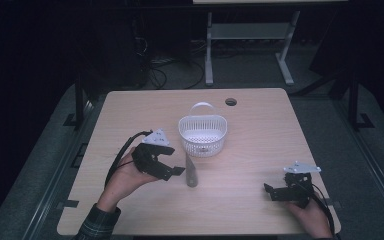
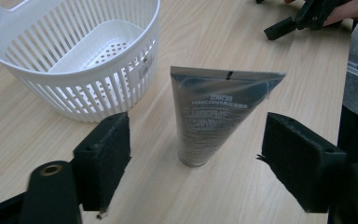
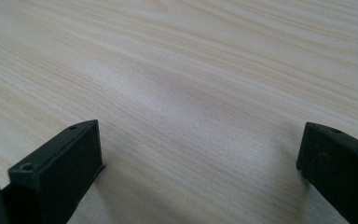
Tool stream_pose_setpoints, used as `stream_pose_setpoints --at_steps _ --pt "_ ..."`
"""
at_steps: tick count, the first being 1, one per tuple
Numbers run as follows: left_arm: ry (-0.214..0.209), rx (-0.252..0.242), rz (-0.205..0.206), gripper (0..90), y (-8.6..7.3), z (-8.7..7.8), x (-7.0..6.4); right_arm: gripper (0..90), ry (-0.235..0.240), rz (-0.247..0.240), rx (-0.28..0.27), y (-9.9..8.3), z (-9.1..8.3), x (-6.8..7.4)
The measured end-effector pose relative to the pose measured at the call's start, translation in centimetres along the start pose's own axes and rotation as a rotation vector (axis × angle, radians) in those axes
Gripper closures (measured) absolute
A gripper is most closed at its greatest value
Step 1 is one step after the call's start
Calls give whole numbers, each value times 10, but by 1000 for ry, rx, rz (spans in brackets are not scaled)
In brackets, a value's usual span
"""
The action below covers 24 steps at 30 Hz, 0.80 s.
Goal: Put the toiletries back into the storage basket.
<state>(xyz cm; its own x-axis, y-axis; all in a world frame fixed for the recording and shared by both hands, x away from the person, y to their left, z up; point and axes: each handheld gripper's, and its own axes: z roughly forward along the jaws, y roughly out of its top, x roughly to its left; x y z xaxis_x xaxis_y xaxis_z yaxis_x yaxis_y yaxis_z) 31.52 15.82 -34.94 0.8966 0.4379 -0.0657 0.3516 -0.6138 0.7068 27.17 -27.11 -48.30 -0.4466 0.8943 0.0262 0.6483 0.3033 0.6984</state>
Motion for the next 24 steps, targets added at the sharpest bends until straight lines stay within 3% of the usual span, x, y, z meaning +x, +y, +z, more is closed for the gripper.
stream_pose_setpoints --at_steps 9,24 --pt "-20 41 28 147 12 5 -5 0 0 0 0 0 0 0" --pt "-37 82 48 128 29 16 -10 0 0 0 0 0 0 0"
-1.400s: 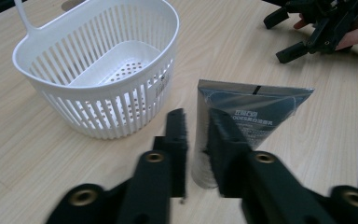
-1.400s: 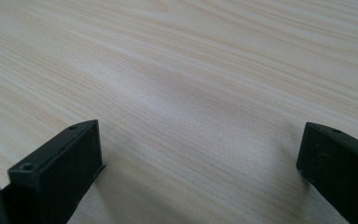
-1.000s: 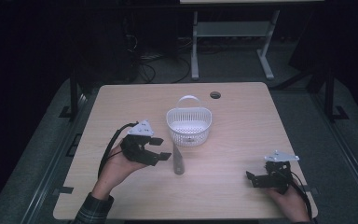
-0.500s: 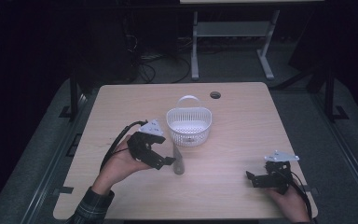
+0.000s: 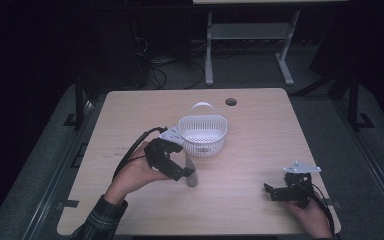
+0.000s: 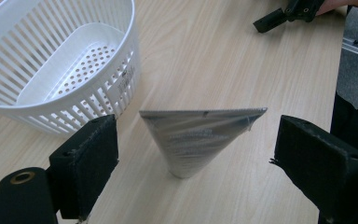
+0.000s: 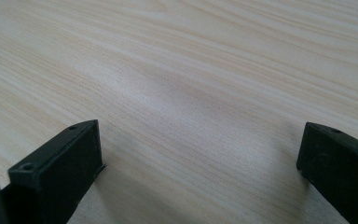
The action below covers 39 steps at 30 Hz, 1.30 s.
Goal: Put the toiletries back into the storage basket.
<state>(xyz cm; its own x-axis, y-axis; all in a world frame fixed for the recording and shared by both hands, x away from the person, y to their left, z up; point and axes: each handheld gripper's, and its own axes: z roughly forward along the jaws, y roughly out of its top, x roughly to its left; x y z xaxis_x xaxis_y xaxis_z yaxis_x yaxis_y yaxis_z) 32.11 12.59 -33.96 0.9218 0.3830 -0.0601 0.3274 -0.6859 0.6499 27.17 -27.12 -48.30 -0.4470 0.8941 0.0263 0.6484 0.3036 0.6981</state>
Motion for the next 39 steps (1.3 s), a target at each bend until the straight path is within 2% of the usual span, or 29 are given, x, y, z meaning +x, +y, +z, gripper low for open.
stream_pose_setpoints --at_steps 6,10,14,22,24,31,39 --pt "-6 17 1 128 7 5 0 0 -1 0 -1 0 0 0" --pt "-10 43 21 128 10 9 1 0 -1 0 -1 0 0 0" --pt "-14 47 11 128 12 15 1 0 -1 0 -1 0 0 0" --pt "-10 99 28 129 14 25 3 0 -1 0 -1 0 0 0" --pt "-9 99 19 129 14 28 2 0 -1 0 -1 0 0 0" --pt "-19 111 24 142 13 35 1 0 -1 -1 0 0 0 0" --pt "-20 101 21 272 13 35 1 0 -1 -1 0 0 0 0"
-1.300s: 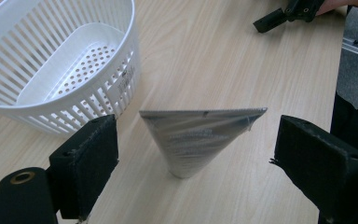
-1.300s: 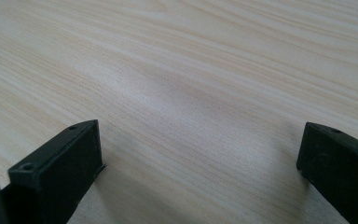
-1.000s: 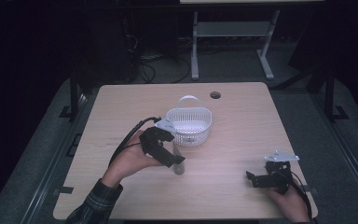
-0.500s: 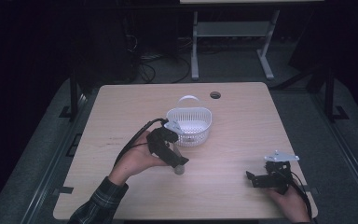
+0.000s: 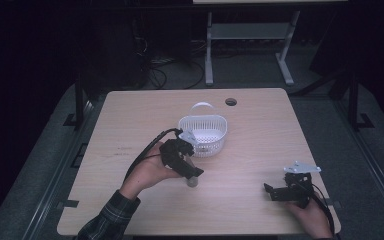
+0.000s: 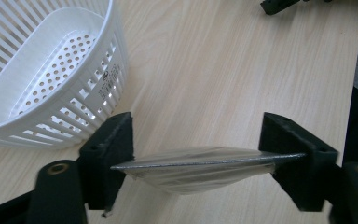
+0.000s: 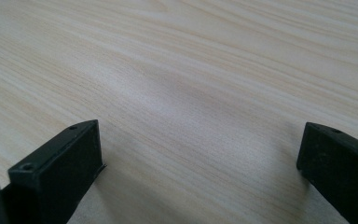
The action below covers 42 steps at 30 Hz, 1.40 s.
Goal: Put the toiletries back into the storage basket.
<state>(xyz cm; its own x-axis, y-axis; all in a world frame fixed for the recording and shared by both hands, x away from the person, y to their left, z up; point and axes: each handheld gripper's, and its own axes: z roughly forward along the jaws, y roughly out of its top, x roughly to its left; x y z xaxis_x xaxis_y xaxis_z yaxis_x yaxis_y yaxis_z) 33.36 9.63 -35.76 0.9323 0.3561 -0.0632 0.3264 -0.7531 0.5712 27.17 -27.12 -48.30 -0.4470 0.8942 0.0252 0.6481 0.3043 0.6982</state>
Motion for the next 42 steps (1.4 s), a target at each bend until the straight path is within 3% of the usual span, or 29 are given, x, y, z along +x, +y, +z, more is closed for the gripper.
stream_pose_setpoints --at_steps 17,23,24,42 --pt "23 -1 21 292 0 -5 1 0 0 0 -1 0 0 0" --pt "23 -26 -5 293 0 -12 3 0 -1 0 -1 0 0 0" --pt "24 -17 11 293 1 -14 5 0 -1 0 -1 0 0 0" --pt "31 -52 -13 293 0 -29 12 0 -1 2 -3 0 0 0"
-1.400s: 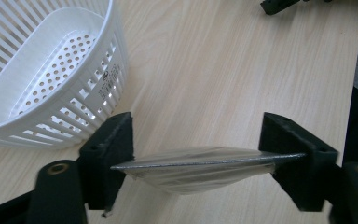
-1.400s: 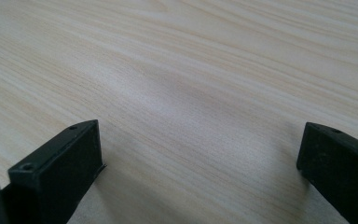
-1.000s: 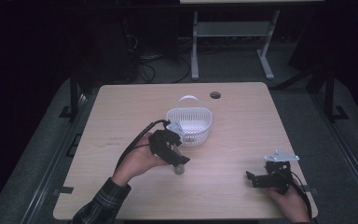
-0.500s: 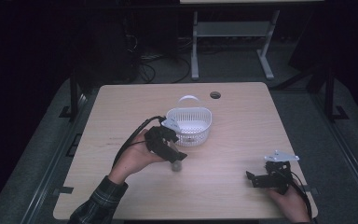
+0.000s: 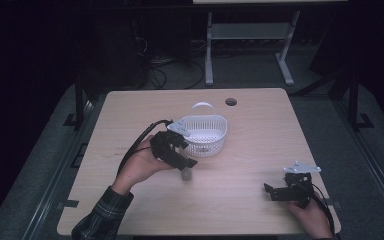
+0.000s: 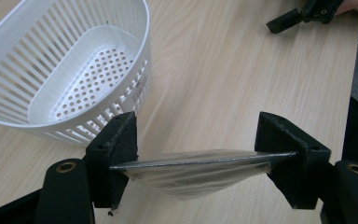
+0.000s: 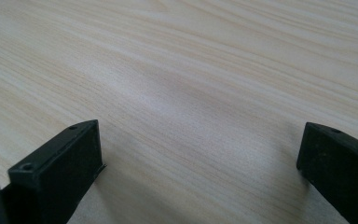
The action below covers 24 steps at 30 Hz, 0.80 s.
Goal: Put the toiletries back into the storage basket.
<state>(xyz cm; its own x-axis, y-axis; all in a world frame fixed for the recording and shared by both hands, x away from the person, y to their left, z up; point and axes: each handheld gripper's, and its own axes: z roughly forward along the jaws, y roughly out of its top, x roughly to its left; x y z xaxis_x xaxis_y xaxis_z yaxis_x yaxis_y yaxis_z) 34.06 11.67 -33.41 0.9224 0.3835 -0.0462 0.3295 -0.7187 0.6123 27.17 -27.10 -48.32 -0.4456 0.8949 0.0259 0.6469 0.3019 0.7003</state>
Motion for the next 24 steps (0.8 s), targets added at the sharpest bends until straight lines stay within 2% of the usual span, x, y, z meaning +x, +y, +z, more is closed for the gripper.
stream_pose_setpoints --at_steps 10,24 --pt "6 -33 -29 293 -1 -9 5 0 1 -1 2 0 0 0" --pt "23 -52 -43 293 0 -23 16 0 1 -1 3 0 0 0"
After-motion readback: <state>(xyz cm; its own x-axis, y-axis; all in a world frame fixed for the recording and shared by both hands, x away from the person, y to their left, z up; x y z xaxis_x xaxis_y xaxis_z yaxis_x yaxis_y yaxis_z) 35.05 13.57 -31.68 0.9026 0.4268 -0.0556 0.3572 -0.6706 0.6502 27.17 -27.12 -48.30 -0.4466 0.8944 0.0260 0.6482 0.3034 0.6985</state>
